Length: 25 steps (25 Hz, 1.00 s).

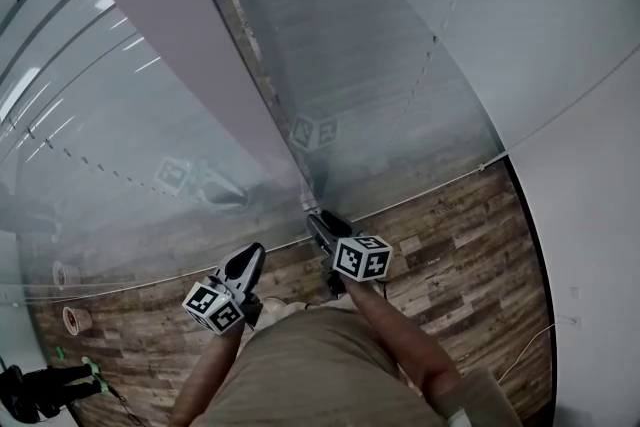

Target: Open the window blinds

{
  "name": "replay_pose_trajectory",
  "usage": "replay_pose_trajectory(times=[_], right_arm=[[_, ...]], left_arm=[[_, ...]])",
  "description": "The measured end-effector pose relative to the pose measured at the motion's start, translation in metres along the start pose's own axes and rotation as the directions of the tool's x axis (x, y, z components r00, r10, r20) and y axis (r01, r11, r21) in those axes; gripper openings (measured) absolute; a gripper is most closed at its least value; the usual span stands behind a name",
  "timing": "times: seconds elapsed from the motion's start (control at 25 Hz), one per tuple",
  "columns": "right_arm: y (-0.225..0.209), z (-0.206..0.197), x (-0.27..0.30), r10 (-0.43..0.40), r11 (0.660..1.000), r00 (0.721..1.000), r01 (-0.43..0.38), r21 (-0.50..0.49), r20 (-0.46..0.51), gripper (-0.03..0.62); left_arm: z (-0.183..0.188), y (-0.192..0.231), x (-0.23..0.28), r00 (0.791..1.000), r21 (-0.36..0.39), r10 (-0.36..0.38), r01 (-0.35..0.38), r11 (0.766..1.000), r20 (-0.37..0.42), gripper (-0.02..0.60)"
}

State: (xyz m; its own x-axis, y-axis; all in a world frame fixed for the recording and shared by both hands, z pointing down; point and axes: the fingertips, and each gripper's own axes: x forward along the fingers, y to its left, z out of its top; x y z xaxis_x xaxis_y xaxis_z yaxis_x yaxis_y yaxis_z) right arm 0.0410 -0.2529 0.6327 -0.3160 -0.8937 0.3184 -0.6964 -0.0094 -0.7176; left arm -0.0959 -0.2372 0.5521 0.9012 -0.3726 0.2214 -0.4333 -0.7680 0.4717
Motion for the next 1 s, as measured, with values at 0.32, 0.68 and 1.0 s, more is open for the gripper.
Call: replay_pose_trajectory(times=[0.32,0.68,1.0], right_arm=[[0.002,0.002,0.005,-0.056,0.992,0.996,0.049,-0.112,-0.063,0.126],[0.013,0.000,0.006,-0.281,0.757,0.959,0.193,-0.624,-0.043,0.126],[-0.001,0.000,-0.003,0.035,0.998,0.999,-0.033,0.046,-0.039,0.183]], left_arm=[[0.002,0.004,-0.003,1.000,-0.003,0.008,-0.008,1.000,0.013,0.014],[0.005,0.004,0.002,1.000,0.002,0.001,-0.001,1.000,0.012,0.014],[0.005,0.005,0.003,1.000,0.007,0.001,-0.001,1.000,0.009,0.014]])
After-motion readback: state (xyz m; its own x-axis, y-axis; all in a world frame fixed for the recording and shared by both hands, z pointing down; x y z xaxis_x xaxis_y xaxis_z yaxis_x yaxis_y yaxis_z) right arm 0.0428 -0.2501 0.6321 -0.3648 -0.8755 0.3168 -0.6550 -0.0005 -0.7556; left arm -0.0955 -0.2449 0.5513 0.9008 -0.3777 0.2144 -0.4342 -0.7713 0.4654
